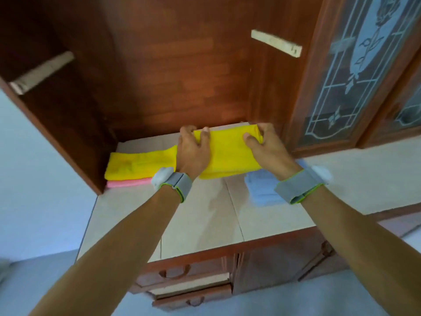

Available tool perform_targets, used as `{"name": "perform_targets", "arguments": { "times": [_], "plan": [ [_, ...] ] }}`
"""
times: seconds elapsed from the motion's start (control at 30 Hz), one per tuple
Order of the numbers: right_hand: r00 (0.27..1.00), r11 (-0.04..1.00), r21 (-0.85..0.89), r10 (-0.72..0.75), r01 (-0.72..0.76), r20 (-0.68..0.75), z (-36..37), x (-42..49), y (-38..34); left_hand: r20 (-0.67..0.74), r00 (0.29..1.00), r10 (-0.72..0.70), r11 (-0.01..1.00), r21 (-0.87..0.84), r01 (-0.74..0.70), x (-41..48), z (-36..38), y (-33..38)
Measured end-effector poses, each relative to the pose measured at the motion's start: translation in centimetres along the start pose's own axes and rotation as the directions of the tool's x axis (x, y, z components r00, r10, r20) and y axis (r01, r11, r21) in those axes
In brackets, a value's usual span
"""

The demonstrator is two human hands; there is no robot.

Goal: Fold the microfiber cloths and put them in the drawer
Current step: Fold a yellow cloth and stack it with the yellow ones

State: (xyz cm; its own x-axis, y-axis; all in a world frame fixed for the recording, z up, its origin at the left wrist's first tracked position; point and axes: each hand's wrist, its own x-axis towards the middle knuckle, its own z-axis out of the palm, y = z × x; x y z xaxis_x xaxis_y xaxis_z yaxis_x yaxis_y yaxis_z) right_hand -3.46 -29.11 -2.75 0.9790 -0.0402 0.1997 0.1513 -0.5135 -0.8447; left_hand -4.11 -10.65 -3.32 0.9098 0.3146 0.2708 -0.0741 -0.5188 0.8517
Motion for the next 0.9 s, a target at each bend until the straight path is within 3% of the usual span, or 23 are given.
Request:
{"name": "perform_targets", "arguments": {
  "times": [0.2, 0.47, 0.53, 0.6, 0.67, 0.77, 0.83, 0.9],
  "plan": [
    [0.972, 0.989, -0.022, 0.148, -0.146, 0.182, 9.0, -4.6, -0.1, -0.003, 0.996, -0.087, 0.977, 0.194, 0.086, -2.4, -5.6, -7.3],
    [0.958, 0.947, -0.29, 0.203, -0.14, 0.2, 15.0, -7.2, 2.6, 0.09, 0.986, -0.139, 0.898, 0.431, 0.087, -5.0, -6.4, -14.3],
    [0.967, 0.942, -0.303, 0.199, -0.143, 0.161, 15.7, -7.5, 2.9, 0.036, 0.985, -0.167, 0.882, 0.453, 0.133, -5.5, -7.0, -15.2],
    [0.969, 0.95, -0.247, 0.224, -0.192, 0.107, 15.6, -7.8, 2.9, -0.051, 0.999, -0.008, 0.871, 0.49, 0.032, -6.3, -7.8, -14.9],
    [0.964, 0.957, -0.121, 0.265, -0.262, 0.01, 14.9, -8.9, 2.8, -0.075, 0.959, 0.273, 0.87, 0.445, -0.213, -8.0, -8.6, -13.6],
    [0.975, 0.969, -0.155, 0.171, -0.192, -0.14, 14.3, -13.1, 3.7, 0.15, 0.899, 0.412, 0.877, 0.203, -0.436, -13.5, -9.5, -11.3],
    [0.99, 0.942, -0.327, 0.03, -0.074, -0.138, 14.8, -16.1, 5.0, 0.373, 0.839, 0.396, 0.845, 0.211, -0.492, -17.5, -9.5, -11.2],
    [0.993, 0.883, -0.469, -0.049, -0.006, -0.106, 15.3, -17.4, 6.0, 0.571, 0.769, 0.287, 0.817, 0.273, -0.507, -20.2, -8.9, -12.2]
  ]
}}
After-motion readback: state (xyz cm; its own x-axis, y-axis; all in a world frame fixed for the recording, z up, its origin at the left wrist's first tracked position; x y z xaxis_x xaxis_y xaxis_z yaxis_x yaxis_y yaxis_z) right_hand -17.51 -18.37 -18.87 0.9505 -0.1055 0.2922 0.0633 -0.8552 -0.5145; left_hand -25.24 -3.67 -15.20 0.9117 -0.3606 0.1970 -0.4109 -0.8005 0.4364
